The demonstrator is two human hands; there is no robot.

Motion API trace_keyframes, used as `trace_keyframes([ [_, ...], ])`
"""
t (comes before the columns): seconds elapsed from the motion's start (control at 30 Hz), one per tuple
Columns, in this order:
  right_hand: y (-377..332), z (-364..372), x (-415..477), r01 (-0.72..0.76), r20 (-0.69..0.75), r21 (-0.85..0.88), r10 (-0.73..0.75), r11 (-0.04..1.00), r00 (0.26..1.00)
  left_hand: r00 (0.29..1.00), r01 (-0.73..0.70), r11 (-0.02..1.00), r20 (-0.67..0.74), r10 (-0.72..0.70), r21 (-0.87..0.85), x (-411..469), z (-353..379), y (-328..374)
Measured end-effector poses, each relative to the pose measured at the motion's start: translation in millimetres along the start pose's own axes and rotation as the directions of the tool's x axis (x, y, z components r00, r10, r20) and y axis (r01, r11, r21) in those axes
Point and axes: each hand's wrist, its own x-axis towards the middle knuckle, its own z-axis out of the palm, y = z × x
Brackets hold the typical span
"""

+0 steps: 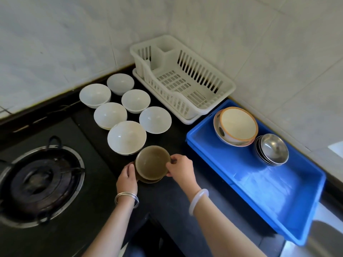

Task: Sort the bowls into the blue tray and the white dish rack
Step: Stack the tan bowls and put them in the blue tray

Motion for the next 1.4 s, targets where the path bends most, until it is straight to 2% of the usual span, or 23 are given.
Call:
trace_keyframes([
  [0.1, 1.0, 4.5, 0.1, -0.013, -0.012, -0.044, 0.013, 0.999, 1.0, 1.0, 0.011, 1.0, 0.021, -0.011, -0.01, 3.0, -1.3, -0.5],
  [0.27, 3.7, 10.0, 2.4, -0.032, -0.051, -0.102, 0.027, 0.994, 0.998, 0.996, -0.025, 0.992, 0.09, 0.014, 0.124, 12.6, -2.5, -2.9],
  [0.4, 12.4, 9.5, 6.1, -0.052, -0.068, -0.118, 0.044, 0.992, 0.997, 0.993, 0.007, 0.994, 0.117, -0.02, 0.112, 20.9, -2.6, -2.3],
  [0.53, 18.6, 7.0, 9.6, -0.115, 0.035, -0.017, 0.115, 0.993, 0.993, 0.989, 0.033, 0.994, 0.138, -0.047, 0.104, 23.2, -2.5, 4.0],
  [0.63, 20.2, 8.2, 6.4, -0.193, 0.153, 0.185, 0.166, 0.964, 0.974, 0.984, 0.034, 0.994, 0.168, -0.052, 0.104, 21.4, -1.1, 10.9],
  [0.77, 25.9, -3.9, -2.5, -0.155, 0.029, 0.323, 0.154, 0.934, 0.988, 0.966, -0.019, 0.998, 0.259, 0.003, 0.059, 11.4, 11.1, 25.3],
  [0.93, 37.8, -55.6, -21.2, -0.042, -0.186, 0.469, 0.145, 0.882, 0.972, 0.898, -0.095, 0.995, 0.431, 0.086, 0.0, -16.5, 54.9, 57.6],
  [1.03, 53.8, -94.1, -30.9, -0.012, -0.31, 0.55, 0.217, 0.835, 0.926, 0.815, -0.131, 0.991, 0.566, 0.124, -0.029, -45.7, 97.4, 75.4],
  [1.13, 79.8, -133.9, -41.6, 0.017, -0.419, 0.656, 0.345, 0.754, 0.84, 0.718, -0.119, 0.993, 0.688, 0.1, -0.021, -80.3, 148.6, 82.1],
  [1.3, 135.8, -185.7, -58.0, 0.043, -0.496, 0.768, 0.551, 0.639, 0.671, 0.58, 0.005, 0.994, 0.809, -0.091, 0.108, -139.8, 234.5, 70.6],
  [1.4, 167.6, -206.3, -60.4, 0.057, -0.481, 0.826, 0.649, 0.561, 0.59, 0.545, 0.019, 0.98, 0.82, -0.174, 0.196, -164.5, 277.3, 55.6],
])
